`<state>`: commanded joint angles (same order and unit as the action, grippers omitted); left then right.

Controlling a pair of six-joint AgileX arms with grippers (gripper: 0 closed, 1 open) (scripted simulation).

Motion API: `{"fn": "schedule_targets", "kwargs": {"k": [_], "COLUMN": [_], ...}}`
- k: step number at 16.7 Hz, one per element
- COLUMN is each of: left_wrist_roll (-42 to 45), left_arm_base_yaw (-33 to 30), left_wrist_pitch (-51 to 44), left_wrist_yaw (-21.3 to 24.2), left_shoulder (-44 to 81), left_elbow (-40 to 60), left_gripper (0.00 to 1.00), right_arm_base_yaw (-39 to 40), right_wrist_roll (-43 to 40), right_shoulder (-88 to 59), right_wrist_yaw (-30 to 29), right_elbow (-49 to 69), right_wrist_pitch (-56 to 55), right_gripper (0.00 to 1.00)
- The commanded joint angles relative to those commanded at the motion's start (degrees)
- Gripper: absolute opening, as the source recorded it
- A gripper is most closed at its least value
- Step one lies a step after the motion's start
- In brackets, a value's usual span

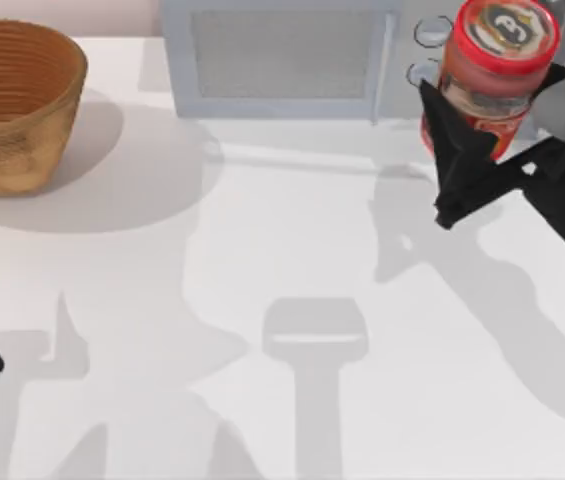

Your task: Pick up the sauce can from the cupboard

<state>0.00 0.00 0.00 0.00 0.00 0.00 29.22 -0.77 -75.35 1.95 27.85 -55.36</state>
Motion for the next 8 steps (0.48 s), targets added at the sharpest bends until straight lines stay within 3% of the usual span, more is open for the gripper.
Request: {"fn": "schedule_targets", "kwargs": {"k": [8], "left_wrist_roll": [0.00], "left_arm_base_yaw": [0.00], "left_wrist_pitch": [0.00], "left_wrist_yaw": [0.00], "left_shoulder": [0.00], "left_elbow": [0.00], "left_gripper": [1.00], "right_arm_base_yaw": [10.23], "right_wrist_roll": [1.03], "right_shoulder": [-40.35], "right_wrist_yaw": [-0.67], "right_elbow": [11.76], "right_wrist_pitch": [-21.60], "right_gripper": [0.00]}}
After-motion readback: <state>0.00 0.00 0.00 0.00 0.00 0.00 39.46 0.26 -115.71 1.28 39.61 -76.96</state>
